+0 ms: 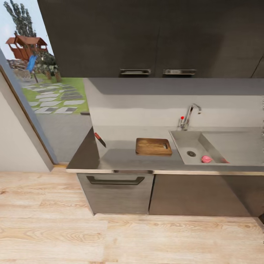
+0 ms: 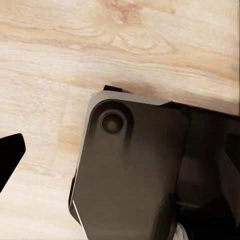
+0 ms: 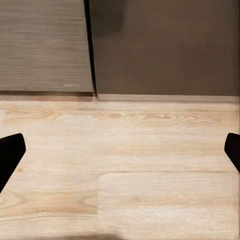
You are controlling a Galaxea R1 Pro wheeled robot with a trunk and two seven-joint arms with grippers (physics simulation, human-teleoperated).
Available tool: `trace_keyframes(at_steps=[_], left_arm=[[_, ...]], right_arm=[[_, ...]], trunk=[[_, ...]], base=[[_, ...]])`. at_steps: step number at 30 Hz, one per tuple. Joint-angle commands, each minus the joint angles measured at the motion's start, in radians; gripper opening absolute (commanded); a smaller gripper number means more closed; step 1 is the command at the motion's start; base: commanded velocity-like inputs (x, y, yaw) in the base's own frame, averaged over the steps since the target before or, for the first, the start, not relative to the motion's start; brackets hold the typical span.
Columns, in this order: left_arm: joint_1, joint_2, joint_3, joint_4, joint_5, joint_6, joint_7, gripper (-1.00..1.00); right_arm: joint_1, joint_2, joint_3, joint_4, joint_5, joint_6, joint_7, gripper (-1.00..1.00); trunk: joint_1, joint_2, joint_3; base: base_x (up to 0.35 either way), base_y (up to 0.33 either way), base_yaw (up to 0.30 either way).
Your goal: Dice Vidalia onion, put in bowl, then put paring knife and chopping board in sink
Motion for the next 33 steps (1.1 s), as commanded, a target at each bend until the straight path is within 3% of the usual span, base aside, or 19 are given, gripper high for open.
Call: trace_keyframes(at_steps=[1, 33], left_arm=[[0.000, 0.000, 0.001, -0.001, 0.004, -0.002, 0.000, 1.00], [0.000, 0.000, 0.001, -0.001, 0.004, -0.001, 0.000, 1.00]], right_arm=[[0.000, 0.001, -0.002, -0.001, 0.011, 0.000, -0.008, 1.00], [0.000, 0.001, -0.002, 0.022, 0.011, 0.000, -0.008, 1.00]], trunk=[[0.001, -0.002, -0.002], [0.001, -0.002, -0.002]], base=[[0.000, -0.317, 0.000], [0.000, -0.319, 0.000]])
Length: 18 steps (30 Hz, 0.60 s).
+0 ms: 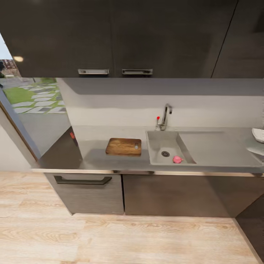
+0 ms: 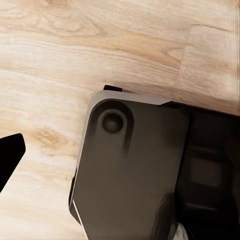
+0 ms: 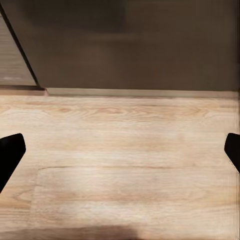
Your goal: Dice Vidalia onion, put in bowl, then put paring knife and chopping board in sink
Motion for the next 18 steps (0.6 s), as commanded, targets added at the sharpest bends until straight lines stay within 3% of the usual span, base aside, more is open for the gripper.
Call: trace_keyframes(at_steps=[1, 18], left_arm=[[0.000, 0.000, 0.001, -0.001, 0.004, -0.002, 0.000, 1.00], [0.000, 0.000, 0.001, -0.001, 0.004, -0.002, 0.000, 1.00]], right_arm=[[0.000, 0.001, -0.002, 0.001, 0.011, 0.000, -0.008, 1.00], [0.000, 0.004, -0.002, 0.006, 0.011, 0.001, -0.008, 1.00]], trunk=[[0.001, -0.002, -0.002], [0.001, -0.002, -0.002]], base=[[0.000, -0.319, 0.000], [0.000, -0.319, 0.000]])
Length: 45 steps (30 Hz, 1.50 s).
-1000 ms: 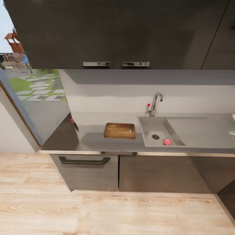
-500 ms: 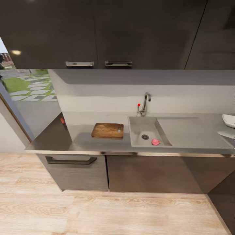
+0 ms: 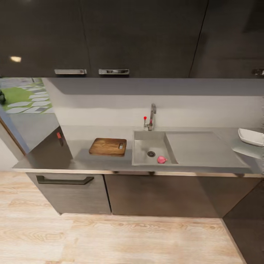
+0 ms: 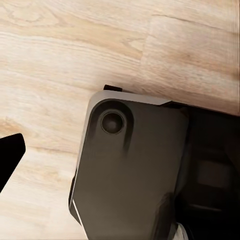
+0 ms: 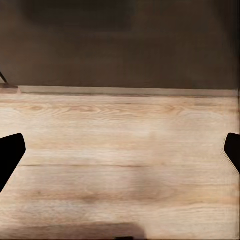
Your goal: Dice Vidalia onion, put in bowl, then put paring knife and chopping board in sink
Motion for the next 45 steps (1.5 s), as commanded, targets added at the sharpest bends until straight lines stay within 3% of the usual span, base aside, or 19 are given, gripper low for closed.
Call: trace_keyframes(at_steps=[1, 21, 33, 37, 41, 42, 43, 45], left_arm=[[0.000, 0.000, 0.001, -0.001, 0.004, -0.002, 0.000, 1.00], [0.000, 0.001, 0.001, 0.000, 0.004, -0.002, -0.001, 1.00], [0.000, 0.005, 0.001, -0.009, 0.003, -0.003, -0.003, 1.00], [0.000, 0.016, 0.002, -0.070, 0.002, 0.005, 0.001, 1.00], [-0.002, 0.033, 0.001, -0.164, -0.001, 0.095, 0.003, 1.00], [-0.009, 0.035, 0.001, -0.287, -0.014, 0.232, 0.003, 1.00], [-0.010, 0.035, 0.001, -0.322, -0.018, 0.261, 0.003, 1.00], [-0.012, 0.034, -0.001, -0.475, -0.046, 0.389, 0.003, 1.00]], right_arm=[[0.000, 0.001, -0.002, -0.001, 0.011, 0.000, -0.008, 1.00], [0.000, 0.003, -0.003, 0.009, 0.011, 0.000, -0.008, 1.00], [0.000, 0.004, -0.003, 0.022, 0.011, 0.000, -0.008, 1.00], [0.000, 0.003, -0.004, 0.034, 0.011, 0.000, -0.008, 1.00], [0.000, 0.001, -0.007, 0.054, 0.011, 0.000, -0.009, 1.00], [0.000, -0.001, -0.010, 0.071, 0.011, 0.000, -0.010, 1.00], [0.000, -0.002, -0.011, 0.074, 0.011, 0.000, -0.010, 1.00], [0.000, -0.003, -0.012, 0.085, 0.011, 0.000, -0.010, 1.00]], trunk=[[0.001, -0.002, -0.002], [0.001, -0.002, -0.002], [0.001, -0.002, 0.001], [0.001, -0.002, 0.001], [0.001, -0.002, 0.001], [0.001, -0.002, 0.001], [0.001, -0.002, 0.001], [0.001, -0.002, 0.001]], base=[[0.000, -0.319, 0.000], [-0.017, -0.312, 0.000], [-0.028, -0.027, -0.036], [-0.001, -0.001, -0.005], [0.000, 0.000, -0.001], [0.000, 0.000, 0.000], [0.000, 0.000, 0.000], [0.000, 0.000, 0.000]])
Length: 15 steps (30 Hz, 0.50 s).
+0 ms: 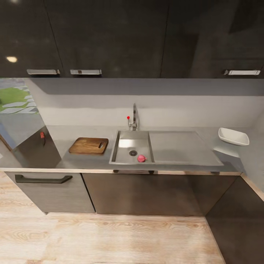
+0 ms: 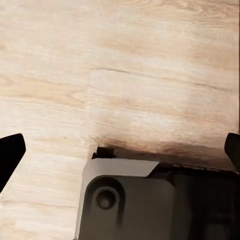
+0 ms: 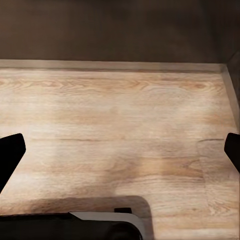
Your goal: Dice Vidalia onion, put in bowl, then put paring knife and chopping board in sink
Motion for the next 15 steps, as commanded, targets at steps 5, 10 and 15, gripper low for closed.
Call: trace_keyframes(at_steps=[5, 10, 15], left_arm=[[-0.034, -0.024, -0.006, -0.351, -0.075, 0.302, 0.001, 1.00], [-0.087, -0.045, -0.073, -0.589, -0.106, 0.479, 0.001, 1.00], [-0.207, -0.064, -0.203, -0.711, -0.112, 0.634, 0.001, 1.00]], right_arm=[[0.000, 0.002, -0.003, 0.007, 0.010, 0.000, -0.007, 1.00], [0.000, 0.003, -0.003, 0.008, 0.009, 0.000, -0.007, 1.00], [0.000, 0.002, -0.003, 0.007, 0.005, 0.000, -0.007, 1.00]], trunk=[[0.001, -0.002, -0.002], [0.001, -0.002, -0.002], [0.001, -0.002, -0.002]], base=[[0.000, 0.000, 0.000], [0.000, 0.000, 0.000], [0.000, 0.000, 0.000]])
